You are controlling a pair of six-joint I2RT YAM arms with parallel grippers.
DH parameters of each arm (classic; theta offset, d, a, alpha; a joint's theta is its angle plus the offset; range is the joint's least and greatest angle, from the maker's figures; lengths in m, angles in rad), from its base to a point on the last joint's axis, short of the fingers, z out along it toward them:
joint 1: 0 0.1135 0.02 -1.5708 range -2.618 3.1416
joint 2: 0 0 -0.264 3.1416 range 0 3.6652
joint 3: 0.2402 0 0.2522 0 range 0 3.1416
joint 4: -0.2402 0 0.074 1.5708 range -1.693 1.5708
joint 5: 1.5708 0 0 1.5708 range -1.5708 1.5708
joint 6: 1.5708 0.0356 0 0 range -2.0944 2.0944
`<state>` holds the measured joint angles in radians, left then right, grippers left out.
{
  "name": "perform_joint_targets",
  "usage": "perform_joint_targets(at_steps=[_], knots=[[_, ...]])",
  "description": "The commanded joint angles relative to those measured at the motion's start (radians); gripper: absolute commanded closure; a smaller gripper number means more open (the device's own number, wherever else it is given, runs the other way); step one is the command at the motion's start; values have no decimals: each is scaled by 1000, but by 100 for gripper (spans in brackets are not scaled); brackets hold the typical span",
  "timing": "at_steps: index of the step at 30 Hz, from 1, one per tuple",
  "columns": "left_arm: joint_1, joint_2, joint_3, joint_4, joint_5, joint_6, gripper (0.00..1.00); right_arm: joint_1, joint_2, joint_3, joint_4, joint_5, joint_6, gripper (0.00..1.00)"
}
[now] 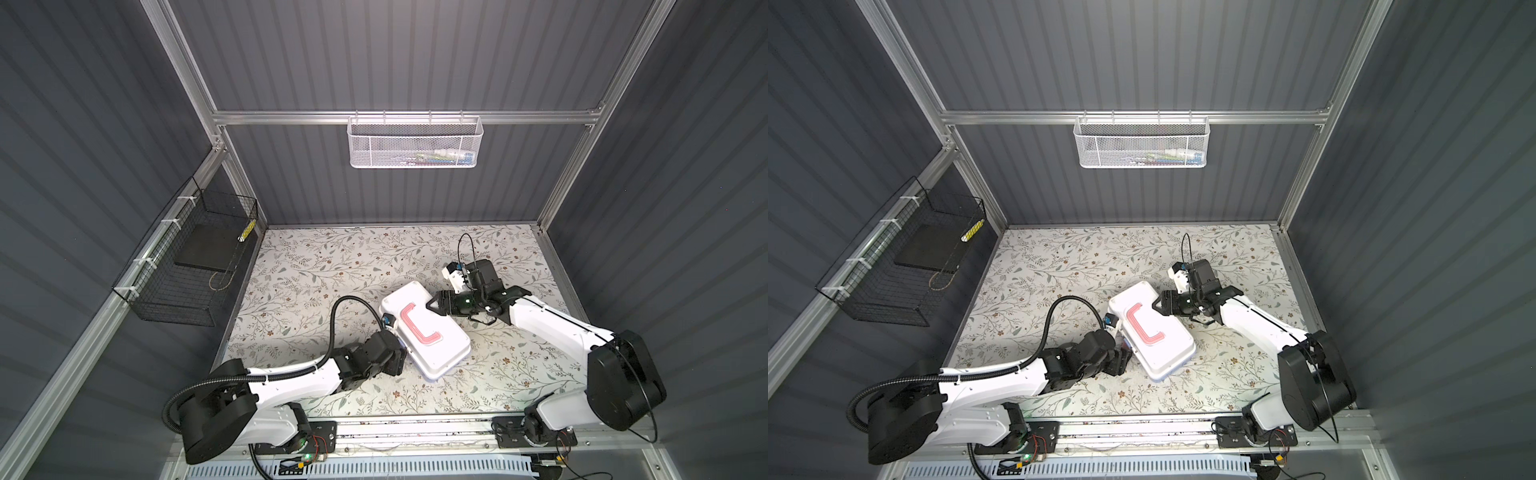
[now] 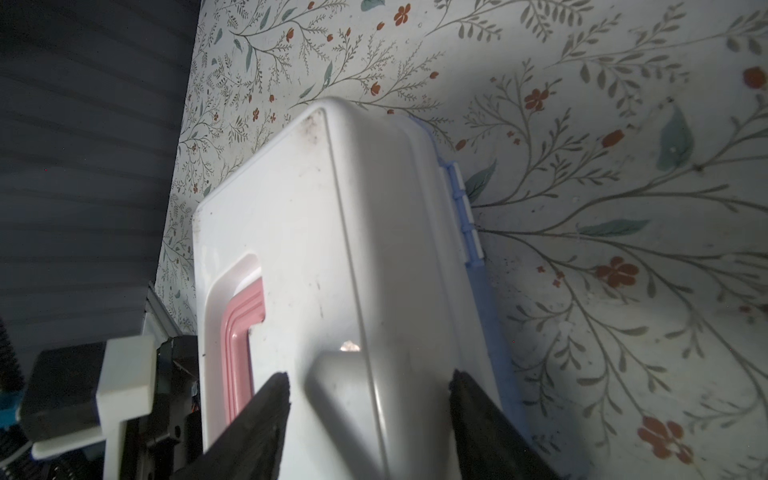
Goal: Pack the tool kit
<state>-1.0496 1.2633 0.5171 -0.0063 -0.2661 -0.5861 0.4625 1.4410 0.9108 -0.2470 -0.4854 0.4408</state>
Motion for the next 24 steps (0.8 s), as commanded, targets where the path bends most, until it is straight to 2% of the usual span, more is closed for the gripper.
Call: perform_joint_targets(at_steps=[1,3,4,5,10,14,19,24], knots=[[-5,18,-53,85,-12,-29,16,9,-14,-22,-34,-68,2,36],[-22,64,-52,120,-23,-19,12,10,-14,-25,-32,-76,8,36],[-34,84,-42,124,-39,-12,1,10,-17,-29,-32,-79,12,36],[-47,106,-29,128,-57,0,0,8,-21,-34,-33,-80,15,36],[-74,176,-3,208,-110,41,0,9,-53,-72,-35,-91,28,36],[-75,210,3,199,-232,50,0,10,-100,-117,-32,-99,49,36],[-73,180,-4,188,-401,61,0,9,-147,-166,-14,-111,75,36],[-73,118,-9,93,-451,46,0,10,-156,-175,-12,-104,78,37]])
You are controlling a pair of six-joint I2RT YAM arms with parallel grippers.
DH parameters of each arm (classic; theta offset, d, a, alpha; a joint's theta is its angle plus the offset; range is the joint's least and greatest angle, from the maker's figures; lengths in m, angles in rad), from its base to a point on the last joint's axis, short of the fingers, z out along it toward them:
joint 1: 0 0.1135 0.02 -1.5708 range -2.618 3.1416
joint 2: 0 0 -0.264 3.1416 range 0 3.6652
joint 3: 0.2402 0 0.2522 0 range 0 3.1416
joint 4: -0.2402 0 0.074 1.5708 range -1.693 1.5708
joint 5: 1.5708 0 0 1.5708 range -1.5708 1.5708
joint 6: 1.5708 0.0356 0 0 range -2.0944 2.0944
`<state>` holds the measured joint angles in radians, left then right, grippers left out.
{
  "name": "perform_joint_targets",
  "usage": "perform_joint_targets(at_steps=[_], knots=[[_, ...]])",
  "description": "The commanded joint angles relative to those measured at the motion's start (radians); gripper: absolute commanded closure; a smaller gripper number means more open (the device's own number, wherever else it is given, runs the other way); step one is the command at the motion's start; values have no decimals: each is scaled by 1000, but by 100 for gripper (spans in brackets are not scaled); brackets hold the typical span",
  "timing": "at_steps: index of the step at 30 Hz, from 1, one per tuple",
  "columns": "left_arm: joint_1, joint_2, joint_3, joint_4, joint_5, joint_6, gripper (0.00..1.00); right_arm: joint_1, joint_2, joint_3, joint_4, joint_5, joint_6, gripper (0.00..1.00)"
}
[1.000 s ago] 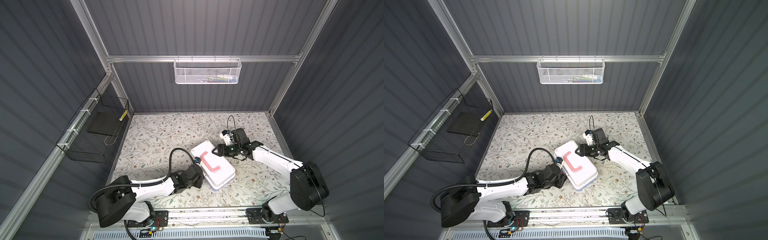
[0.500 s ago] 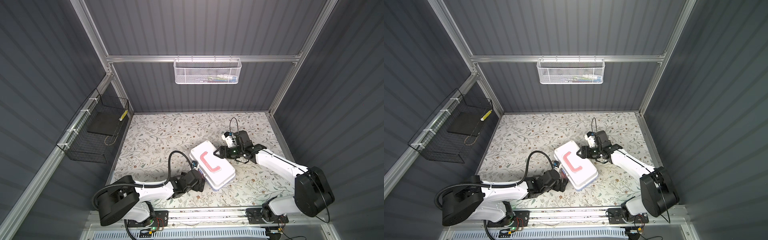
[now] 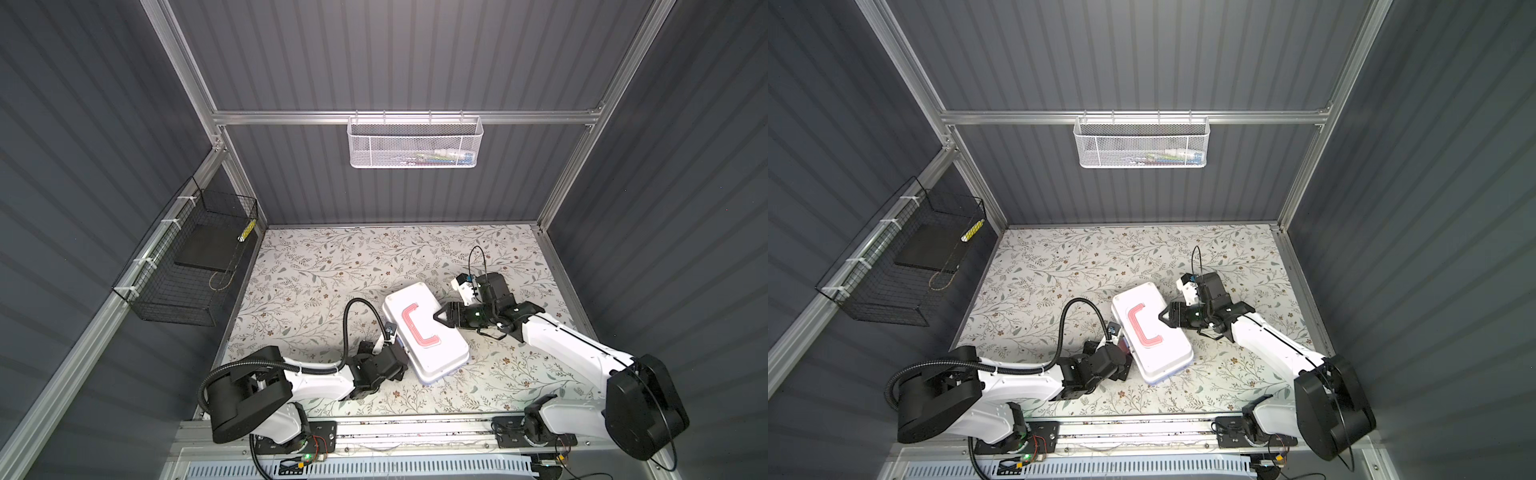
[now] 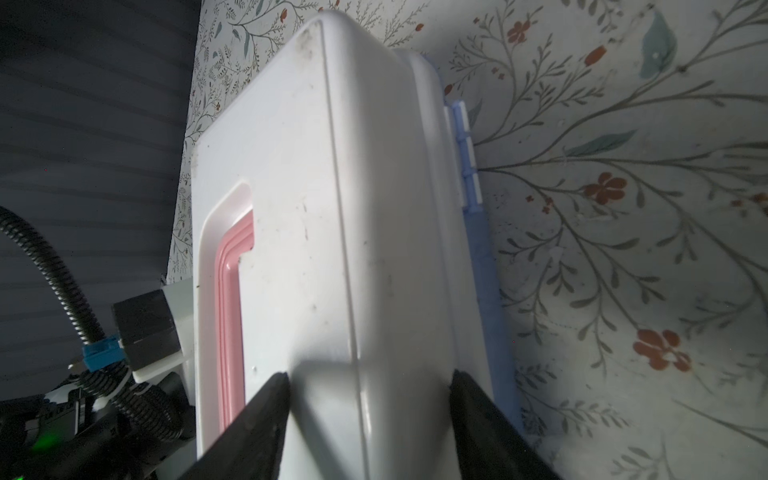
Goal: Pack the tool kit
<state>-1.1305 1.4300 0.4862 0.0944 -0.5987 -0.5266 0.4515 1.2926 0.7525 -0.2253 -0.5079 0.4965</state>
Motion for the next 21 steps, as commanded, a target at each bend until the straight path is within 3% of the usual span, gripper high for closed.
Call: perform_joint_targets(at_steps=[1,11,21], knots=[[8,-62,18,-29,-123,-23,0,20,-5,-16,-29,-81,22,37],[9,-228,-69,-150,-156,-168,5,21,37,8,-5,-102,20,37],[8,-254,-76,-10,-133,-118,9,20,45,15,2,-105,17,37]])
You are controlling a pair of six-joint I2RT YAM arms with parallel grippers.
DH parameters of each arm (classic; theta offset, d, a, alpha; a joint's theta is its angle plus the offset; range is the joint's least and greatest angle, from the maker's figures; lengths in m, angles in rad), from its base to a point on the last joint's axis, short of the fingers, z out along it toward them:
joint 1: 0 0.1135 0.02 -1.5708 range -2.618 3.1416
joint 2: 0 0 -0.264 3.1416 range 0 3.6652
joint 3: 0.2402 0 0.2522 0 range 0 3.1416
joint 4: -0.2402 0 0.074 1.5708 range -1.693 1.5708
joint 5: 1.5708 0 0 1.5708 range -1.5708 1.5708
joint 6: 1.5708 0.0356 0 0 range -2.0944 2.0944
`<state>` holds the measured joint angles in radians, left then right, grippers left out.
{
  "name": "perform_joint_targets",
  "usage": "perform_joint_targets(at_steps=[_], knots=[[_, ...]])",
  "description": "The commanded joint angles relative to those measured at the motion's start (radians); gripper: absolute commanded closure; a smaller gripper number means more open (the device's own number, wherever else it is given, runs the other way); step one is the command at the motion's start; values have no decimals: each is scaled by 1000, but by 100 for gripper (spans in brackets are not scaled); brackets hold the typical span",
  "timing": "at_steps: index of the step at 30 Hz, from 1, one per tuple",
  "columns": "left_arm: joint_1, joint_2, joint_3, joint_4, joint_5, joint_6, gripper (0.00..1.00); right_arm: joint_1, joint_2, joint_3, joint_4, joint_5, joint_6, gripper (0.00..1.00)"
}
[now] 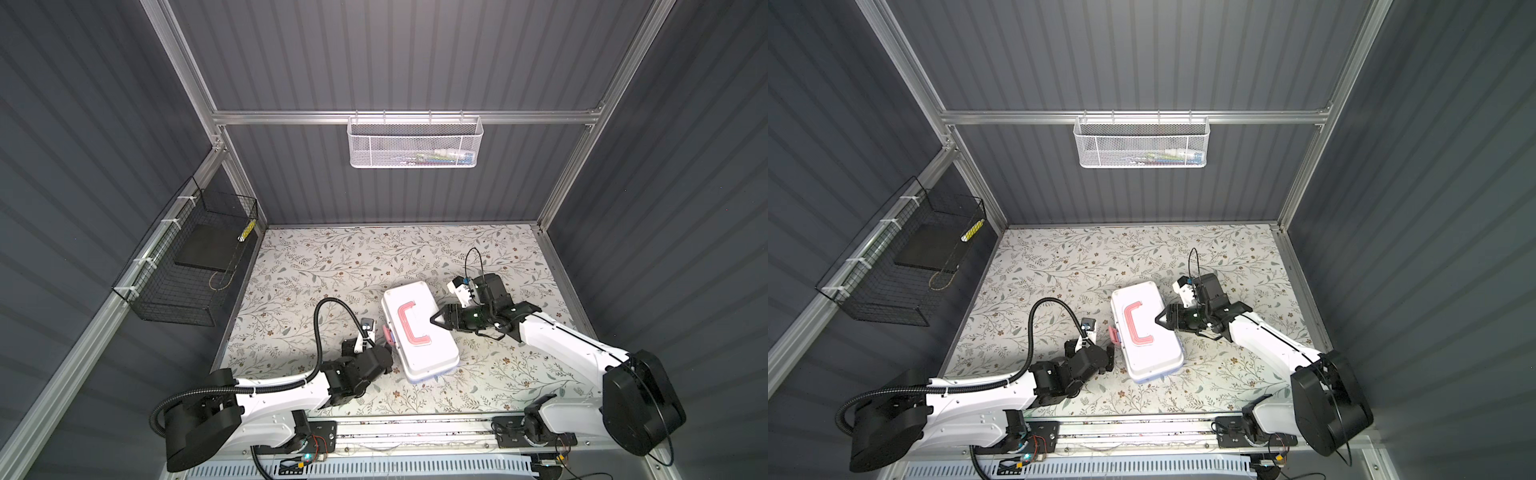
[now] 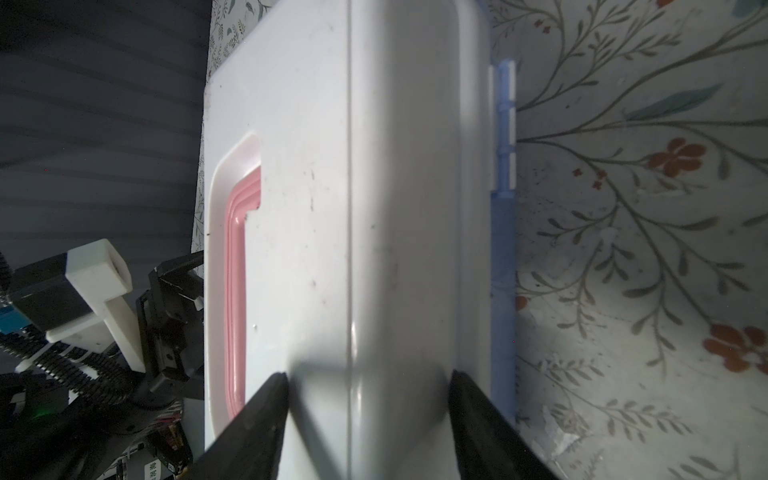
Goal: Pack the tool kit
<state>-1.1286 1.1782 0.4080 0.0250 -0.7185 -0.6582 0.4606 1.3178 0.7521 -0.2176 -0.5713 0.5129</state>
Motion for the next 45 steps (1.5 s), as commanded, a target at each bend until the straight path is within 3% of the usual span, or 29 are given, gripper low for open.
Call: perform_joint_targets(at_steps=[1,13,19,23,45], knots=[[6,-7,-3,83,-9,20,10,11,21,16,-5,-43,1,37],[20,-148,-81,196,115,-83,16,12,24,24,-4,-55,-3,37],[154,-174,-152,318,326,-156,24,11,27,25,1,-60,-3,38],[173,-159,-156,361,387,-161,31,11,34,29,1,-62,-5,38],[172,-177,-155,388,453,-171,46,12,58,29,14,-69,3,38]])
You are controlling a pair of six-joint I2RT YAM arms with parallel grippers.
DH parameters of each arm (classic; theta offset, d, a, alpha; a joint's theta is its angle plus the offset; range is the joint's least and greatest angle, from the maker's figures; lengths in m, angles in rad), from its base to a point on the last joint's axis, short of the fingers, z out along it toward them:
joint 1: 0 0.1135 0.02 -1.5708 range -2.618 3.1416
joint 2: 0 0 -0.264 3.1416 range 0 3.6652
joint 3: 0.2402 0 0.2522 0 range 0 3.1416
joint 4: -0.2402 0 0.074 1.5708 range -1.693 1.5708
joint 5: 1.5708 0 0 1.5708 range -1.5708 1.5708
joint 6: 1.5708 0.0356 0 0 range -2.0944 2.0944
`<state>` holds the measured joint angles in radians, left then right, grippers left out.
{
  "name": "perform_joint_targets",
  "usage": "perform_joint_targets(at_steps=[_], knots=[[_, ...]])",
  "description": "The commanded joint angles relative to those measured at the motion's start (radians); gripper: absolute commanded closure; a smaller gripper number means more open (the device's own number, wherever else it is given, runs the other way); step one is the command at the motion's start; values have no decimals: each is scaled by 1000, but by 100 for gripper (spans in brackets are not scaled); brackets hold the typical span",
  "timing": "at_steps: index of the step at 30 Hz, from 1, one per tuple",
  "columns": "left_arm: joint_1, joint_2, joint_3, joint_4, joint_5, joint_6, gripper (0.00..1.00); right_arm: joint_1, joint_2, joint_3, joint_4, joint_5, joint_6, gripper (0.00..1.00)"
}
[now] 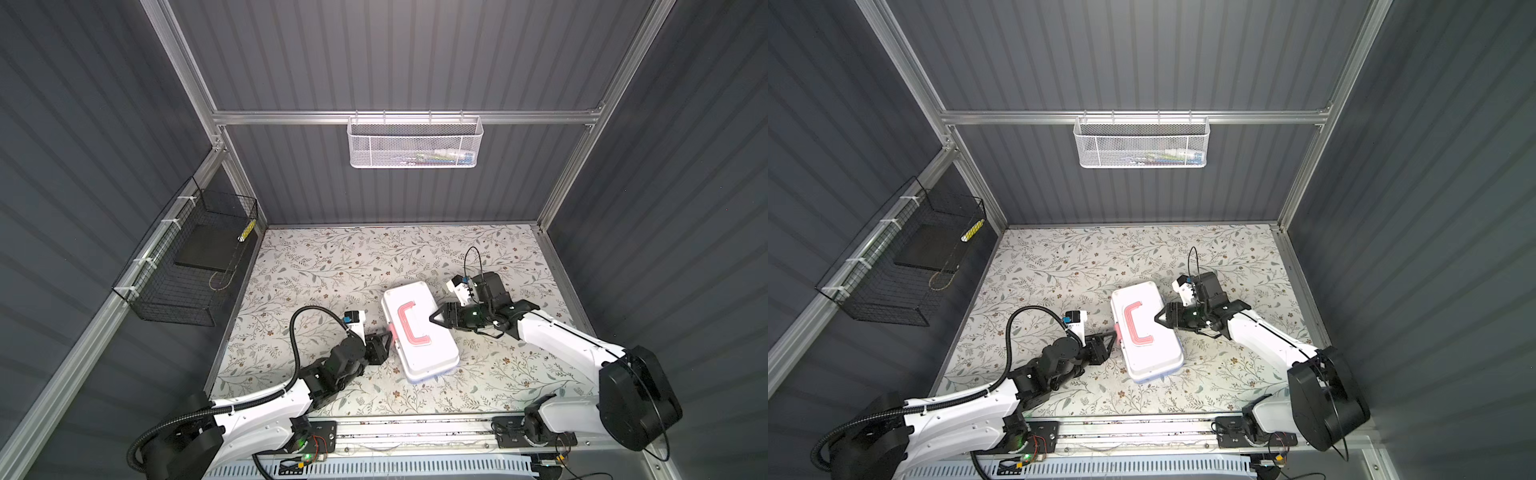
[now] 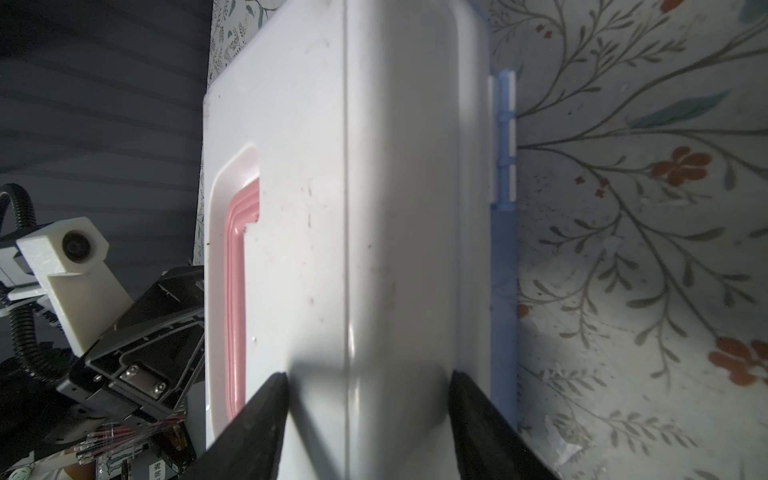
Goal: Pack the tool kit
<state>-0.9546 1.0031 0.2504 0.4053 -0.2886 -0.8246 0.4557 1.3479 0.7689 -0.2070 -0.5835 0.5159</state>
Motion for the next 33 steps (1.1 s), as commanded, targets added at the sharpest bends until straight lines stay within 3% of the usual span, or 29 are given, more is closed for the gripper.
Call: perform_joint_targets(at_steps=[1,10,18,22,33], knots=[[-2,1,3,9,27,-8,47,17,30,12,4,-56,1,38],[-2,-21,-5,12,29,-17,49,17,36,12,3,-56,0,38],[-1,0,-5,36,50,-23,54,16,47,12,9,-62,3,38],[-3,29,1,48,70,-22,62,17,52,12,9,-65,2,38],[-2,24,14,30,71,-10,65,16,56,12,11,-62,0,38]])
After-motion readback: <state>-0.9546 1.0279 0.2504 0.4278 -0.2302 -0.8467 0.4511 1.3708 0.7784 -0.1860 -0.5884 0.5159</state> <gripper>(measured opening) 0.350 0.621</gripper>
